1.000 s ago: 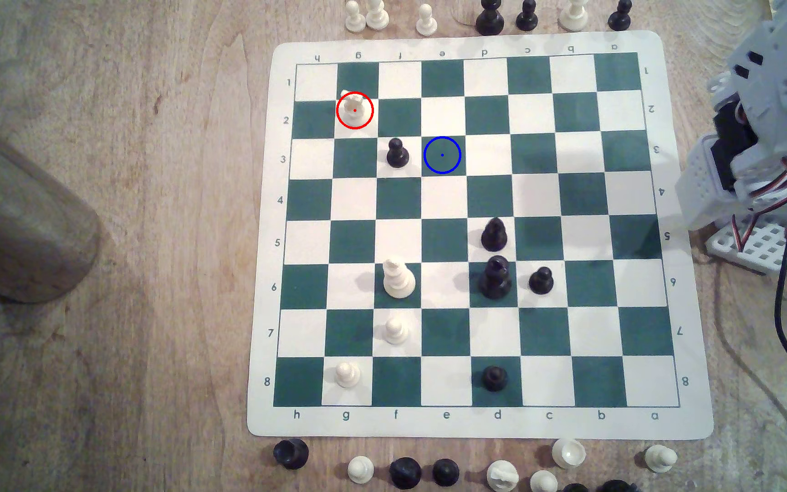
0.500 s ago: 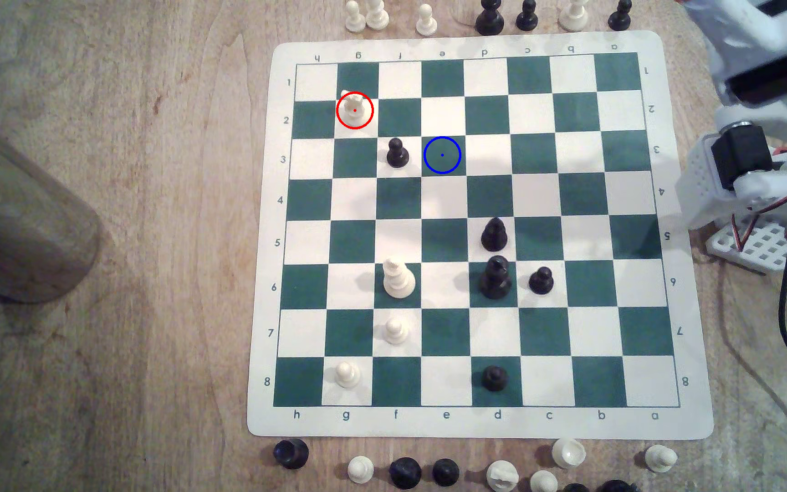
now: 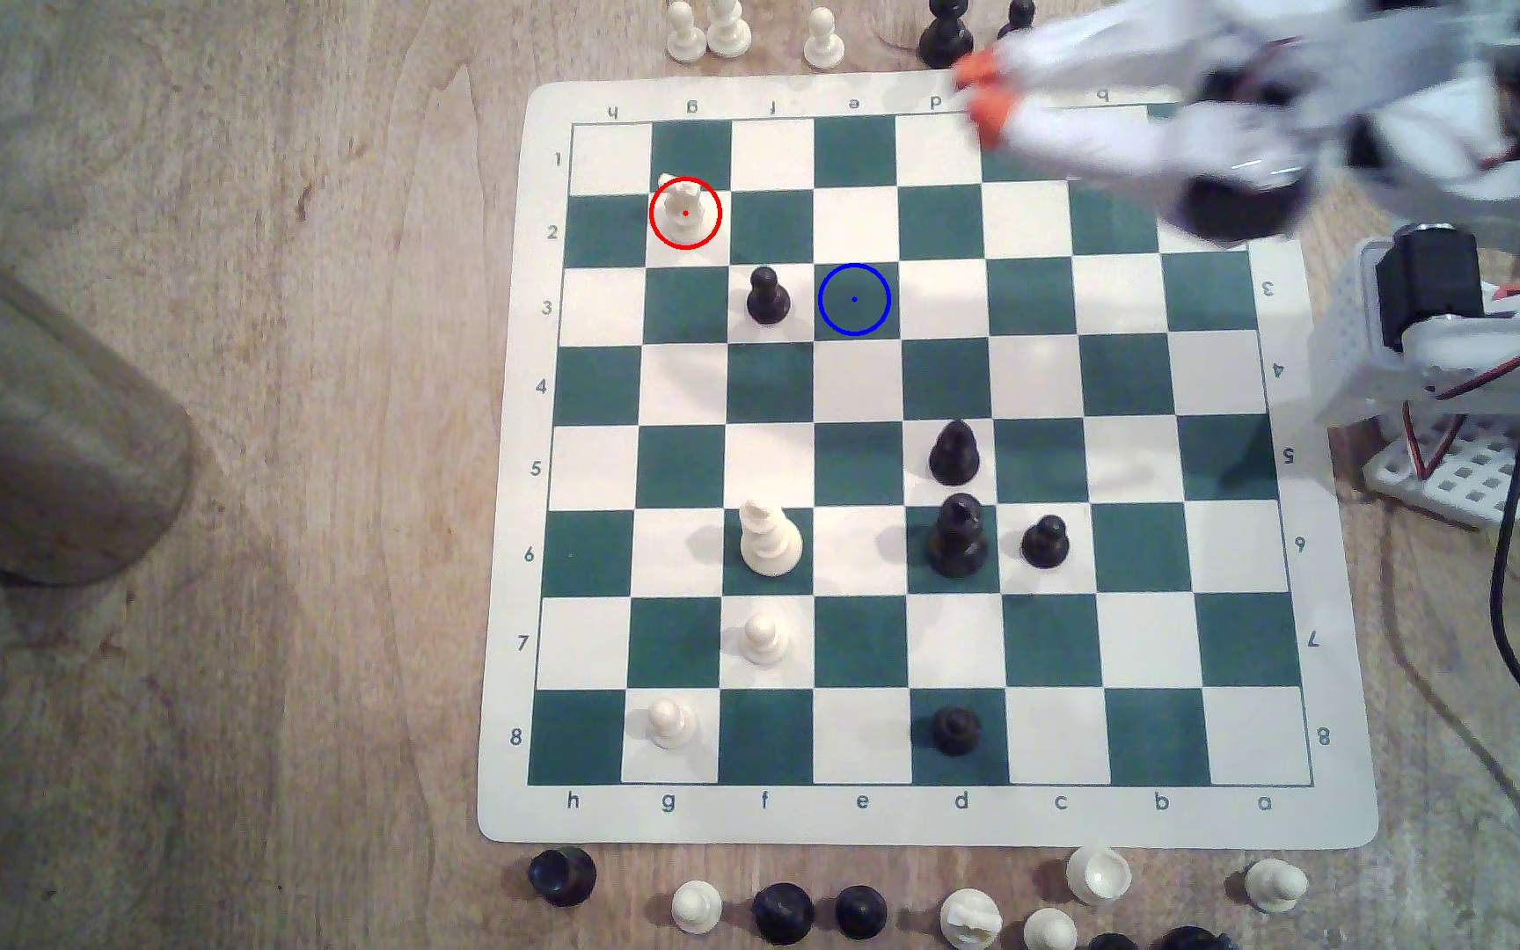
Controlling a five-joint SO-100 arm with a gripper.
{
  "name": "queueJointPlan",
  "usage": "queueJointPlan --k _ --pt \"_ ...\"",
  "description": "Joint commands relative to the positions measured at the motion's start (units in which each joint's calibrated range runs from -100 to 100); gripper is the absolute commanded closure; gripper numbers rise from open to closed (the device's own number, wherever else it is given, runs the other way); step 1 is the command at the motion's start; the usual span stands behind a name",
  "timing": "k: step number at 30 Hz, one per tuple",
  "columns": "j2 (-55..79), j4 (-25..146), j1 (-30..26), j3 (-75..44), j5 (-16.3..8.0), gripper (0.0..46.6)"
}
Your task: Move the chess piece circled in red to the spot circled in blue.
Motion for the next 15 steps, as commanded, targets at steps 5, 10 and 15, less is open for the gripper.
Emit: queueJointPlan --k 5,10,15 --pt "25.75 7.48 4.72 -20.33 -3.66 45.1" --pt "41.63 12.06 7.93 -35.93 -6.40 45.0" --pt "52.32 13.05 9.33 -44.99 -8.64 36.9"
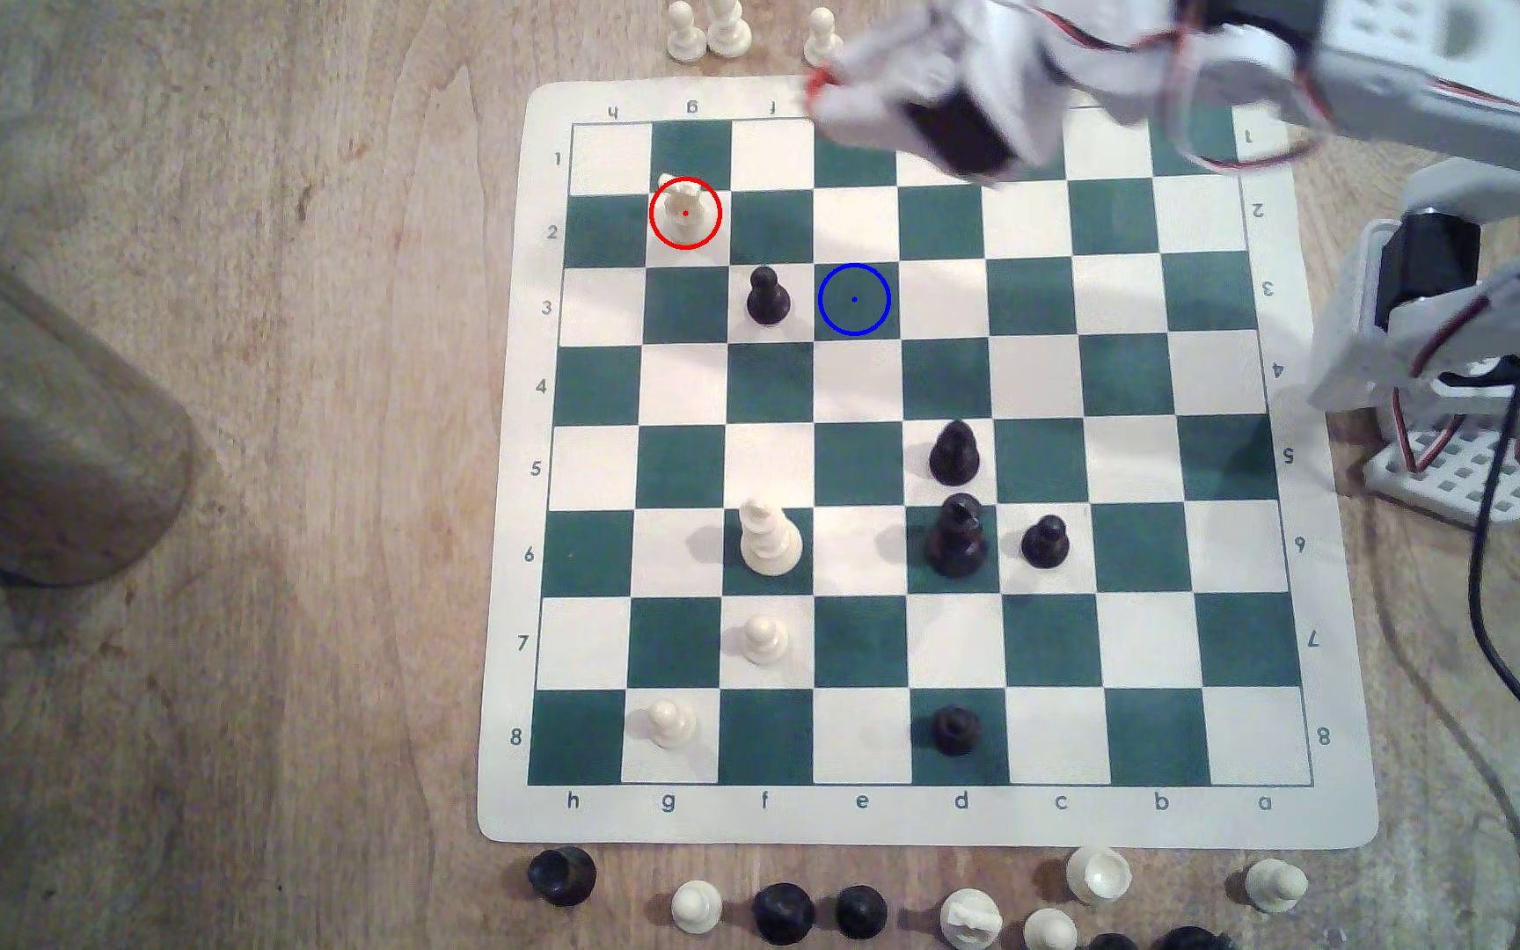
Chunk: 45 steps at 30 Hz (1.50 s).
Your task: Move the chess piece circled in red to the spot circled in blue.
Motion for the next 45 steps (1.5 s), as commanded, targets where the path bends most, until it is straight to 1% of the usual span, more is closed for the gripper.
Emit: queueJointPlan --k 1,4,8,14,22,26,31,40,45 --pt "6.76 0.22 1.30 -11.92 -1.71 35.4" --pt "12.19 -0.60 2.01 -14.73 -1.76 32.9" --pt "15.84 -2.89 2.63 -14.91 -1.61 31.9" --pt "22.97 -6.58 3.49 -14.46 -1.37 31.9" --pt "29.17 -9.12 2.16 -14.19 -1.07 32.2" --pt "32.14 -10.67 1.46 -15.73 -0.68 32.2" --pt "35.96 -10.67 2.01 -19.72 -0.49 32.2" --pt "39.27 -12.07 3.57 -22.07 0.10 32.2" --pt "41.14 -14.61 3.26 -21.80 0.10 32.6"
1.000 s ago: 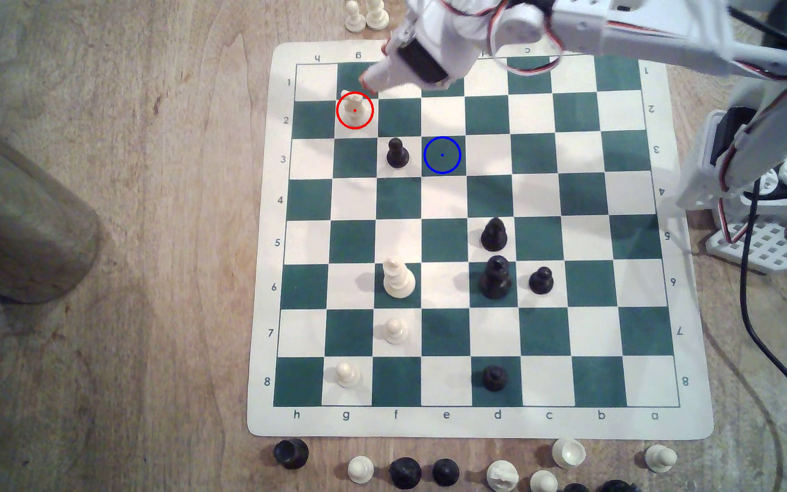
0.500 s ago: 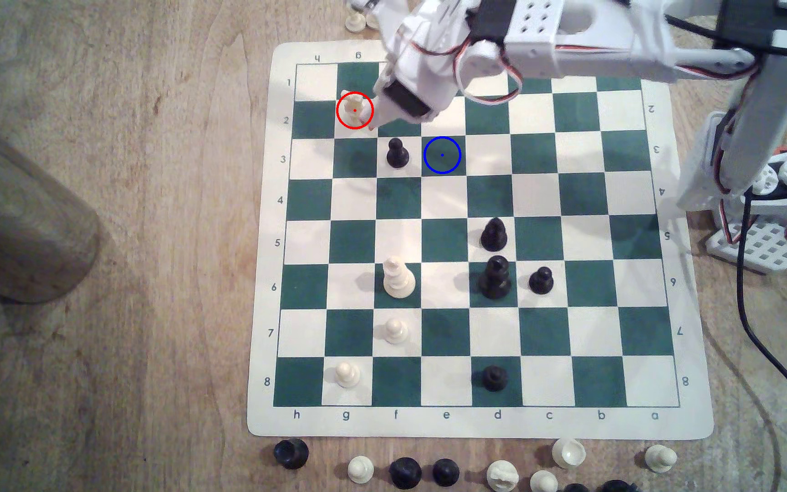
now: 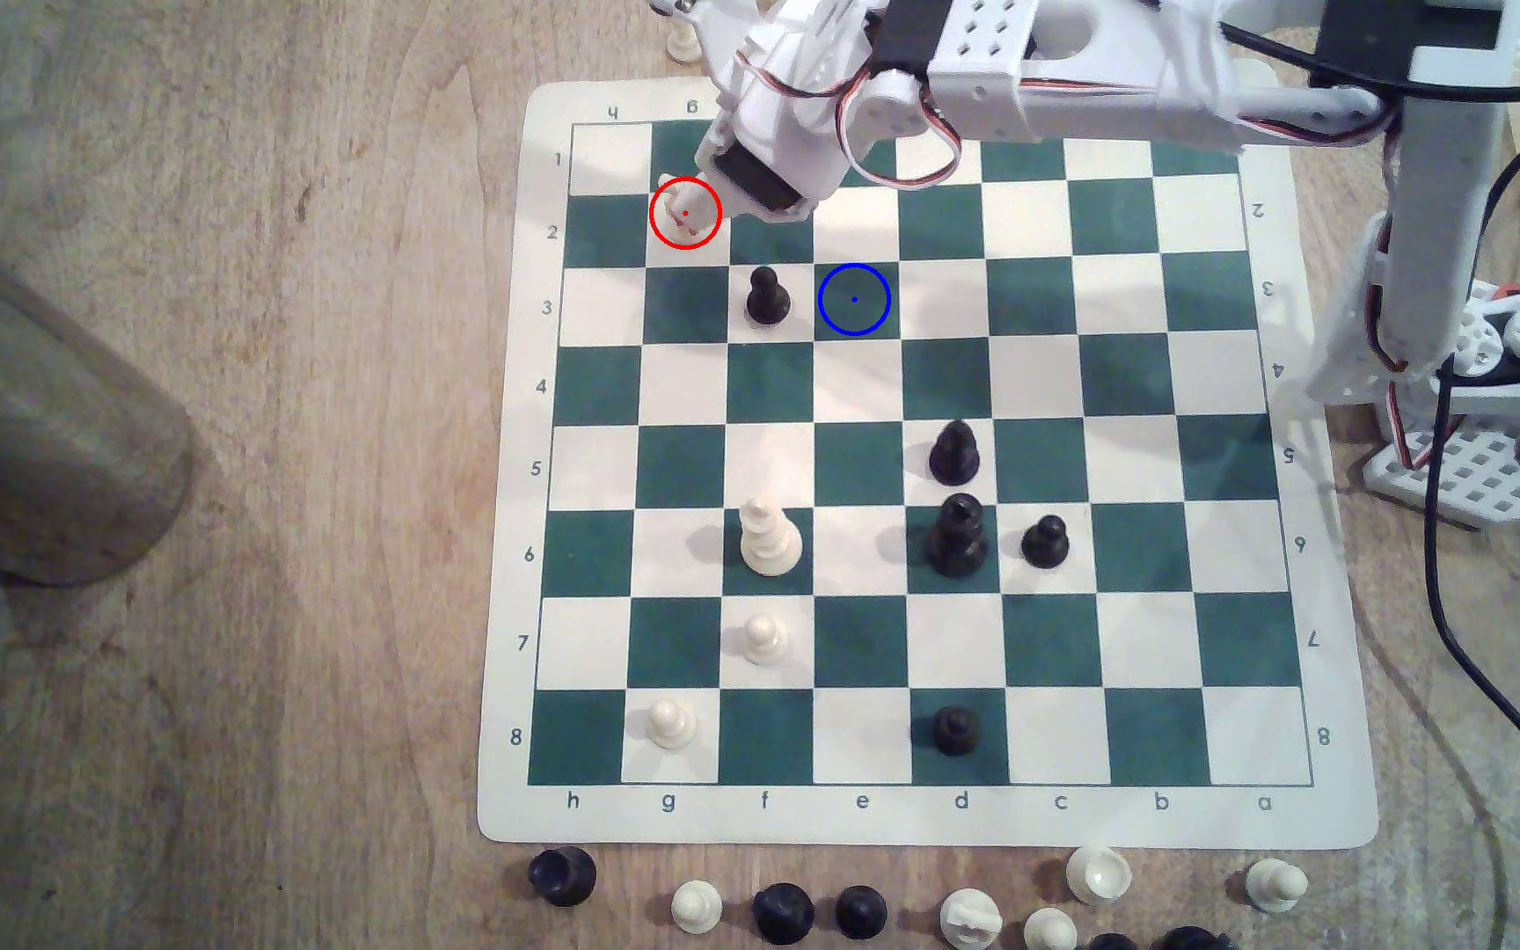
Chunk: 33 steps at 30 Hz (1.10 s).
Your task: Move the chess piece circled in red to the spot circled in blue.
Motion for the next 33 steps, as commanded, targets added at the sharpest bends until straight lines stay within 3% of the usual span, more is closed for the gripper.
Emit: queueJointPlan --k 1,20,26,33 --pt "-0.50 -3.06 -0.36 -4.90 0.15 32.7" --pt "2.73 -9.12 -0.05 -4.45 -0.10 33.6" --pt "2.64 -9.37 -0.60 -4.18 -0.20 39.4" --pt "2.47 -9.70 -1.07 -3.72 -0.24 40.3"
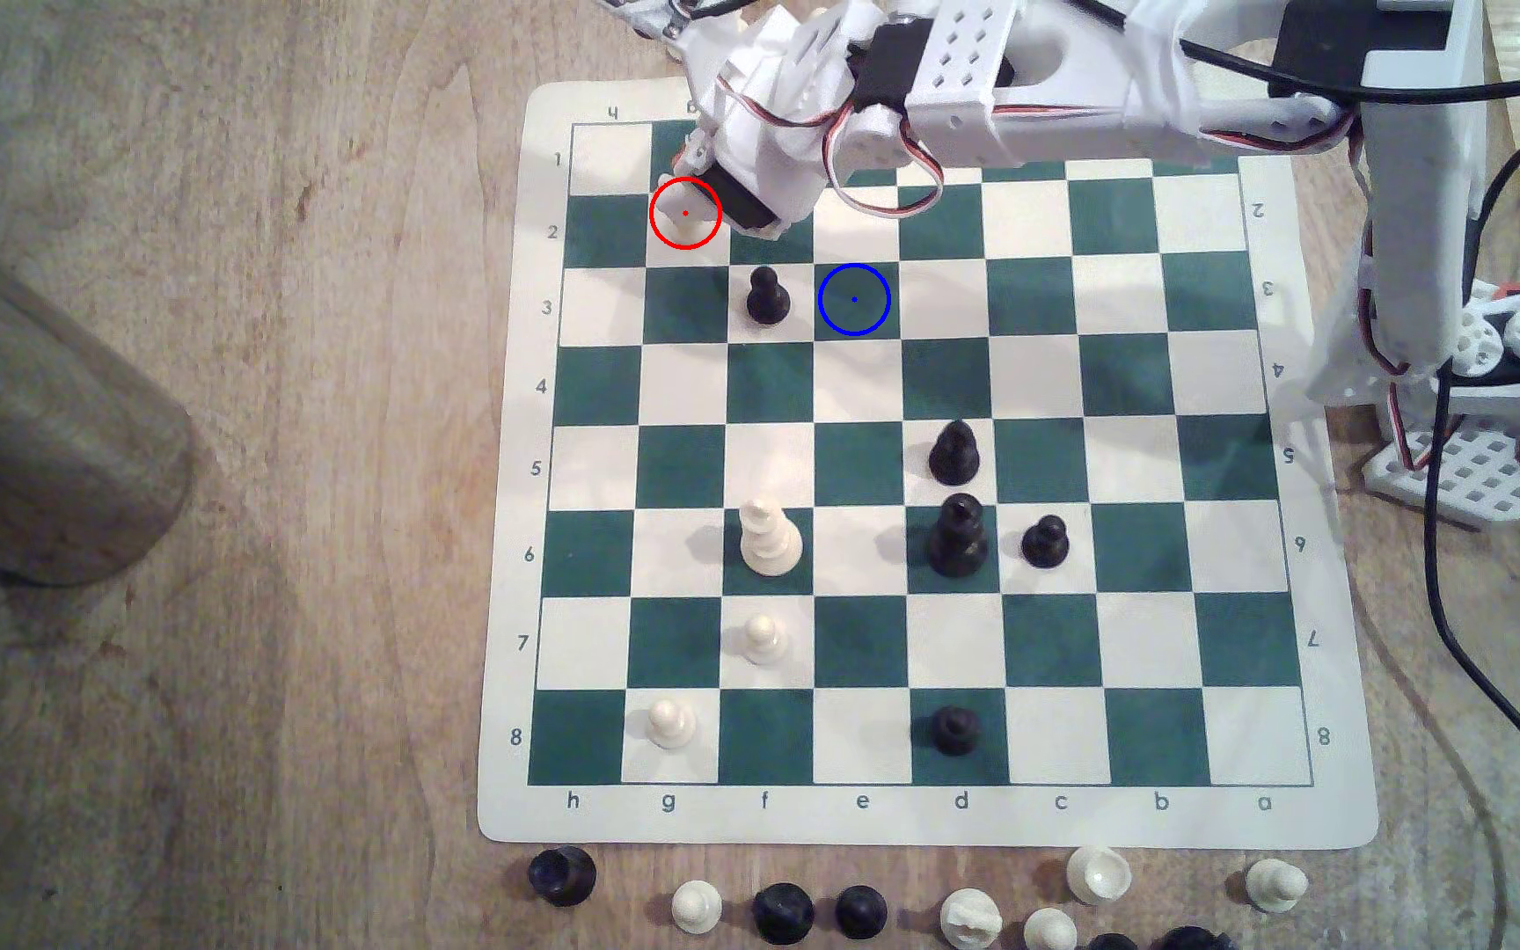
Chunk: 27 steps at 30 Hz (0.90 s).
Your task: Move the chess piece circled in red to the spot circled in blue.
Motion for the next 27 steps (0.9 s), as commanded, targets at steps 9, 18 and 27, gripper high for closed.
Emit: queueJointPlan --k 9,18,27 --pt "-1.89 -0.92 -0.49 -2.91 -0.05 45.0" --pt "-4.26 -0.84 -0.33 -2.27 -0.24 46.3" --pt "-15.55 5.38 0.29 -3.90 -0.44 46.3"
